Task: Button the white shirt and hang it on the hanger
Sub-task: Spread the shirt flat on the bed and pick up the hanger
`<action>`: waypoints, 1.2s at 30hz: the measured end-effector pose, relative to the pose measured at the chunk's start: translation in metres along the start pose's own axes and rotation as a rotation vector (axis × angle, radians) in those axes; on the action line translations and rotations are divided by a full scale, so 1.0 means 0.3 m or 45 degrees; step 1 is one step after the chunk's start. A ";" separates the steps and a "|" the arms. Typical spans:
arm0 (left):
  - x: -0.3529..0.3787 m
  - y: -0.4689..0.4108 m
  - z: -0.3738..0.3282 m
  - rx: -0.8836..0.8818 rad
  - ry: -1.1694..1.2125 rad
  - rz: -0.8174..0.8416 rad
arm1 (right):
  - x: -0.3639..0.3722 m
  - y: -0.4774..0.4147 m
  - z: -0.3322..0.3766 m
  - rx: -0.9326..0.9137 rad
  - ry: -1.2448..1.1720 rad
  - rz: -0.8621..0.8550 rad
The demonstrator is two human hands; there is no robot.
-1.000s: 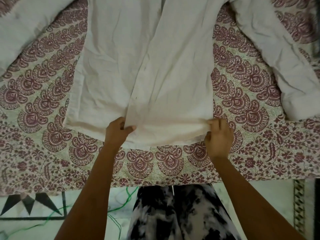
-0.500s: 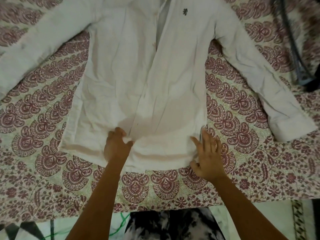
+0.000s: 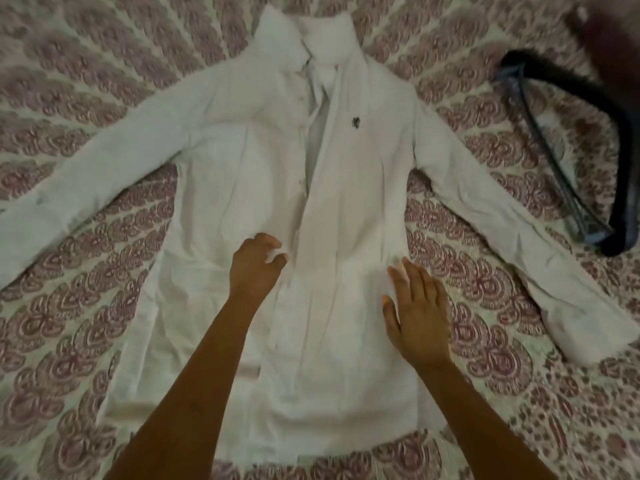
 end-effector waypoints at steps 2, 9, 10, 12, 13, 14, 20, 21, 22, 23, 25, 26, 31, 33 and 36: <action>0.002 -0.104 -0.050 -0.004 0.100 -0.019 | -0.016 -0.140 0.038 0.019 -0.041 -0.077; 0.037 -0.427 -0.170 -0.001 0.660 -0.081 | -0.049 -0.570 0.087 0.254 -0.273 -0.261; 0.049 -0.472 -0.186 -0.026 0.756 -0.072 | -0.055 -0.621 0.080 0.286 -0.304 -0.280; 0.072 -0.568 -0.222 -0.072 0.876 -0.066 | -0.069 -0.720 0.061 0.309 -0.329 -0.310; 0.081 -0.614 -0.237 -0.083 0.888 -0.070 | -0.075 -0.764 0.049 0.321 -0.338 -0.321; 0.091 -0.664 -0.251 -0.081 0.876 -0.075 | -0.080 -0.810 0.033 0.350 -0.349 -0.326; 0.169 -0.904 -0.362 -0.102 0.579 -0.158 | -0.030 -1.030 -0.104 0.710 -0.151 -0.172; 0.169 -0.935 -0.386 -0.117 0.536 -0.220 | -0.013 -1.045 -0.120 0.712 -0.130 -0.166; 0.171 -0.967 -0.406 -0.145 0.500 -0.265 | 0.006 -1.055 -0.135 0.685 -0.111 -0.188; 0.175 -0.994 -0.424 -0.175 0.494 -0.273 | 0.018 -1.056 -0.144 0.637 -0.098 -0.247; 0.192 -1.028 -0.463 -0.199 0.629 -0.203 | 0.036 -1.048 -0.157 0.530 -0.101 -0.390; 0.203 -1.050 -0.472 -0.223 0.715 -0.156 | 0.040 -1.048 -0.164 0.489 -0.101 -0.450; 0.101 -1.121 -0.487 -0.156 0.787 -0.206 | 0.002 -1.107 -0.235 0.441 -0.032 -0.593; 0.032 -1.154 -0.461 -0.046 0.658 -0.310 | -0.021 -1.135 -0.252 0.398 -0.017 -0.635; -0.015 -1.161 -0.424 0.036 0.222 -0.330 | -0.017 -1.156 -0.235 0.291 0.072 -0.603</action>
Point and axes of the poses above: each hand's wrist, its own y-axis away from the middle knuckle, its own x-axis out of the palm, z = x × y, the point moved 4 cm from there along -y, towards the middle knuckle, and after that the axes turned 8 degrees about x, right-handed, at the moved point
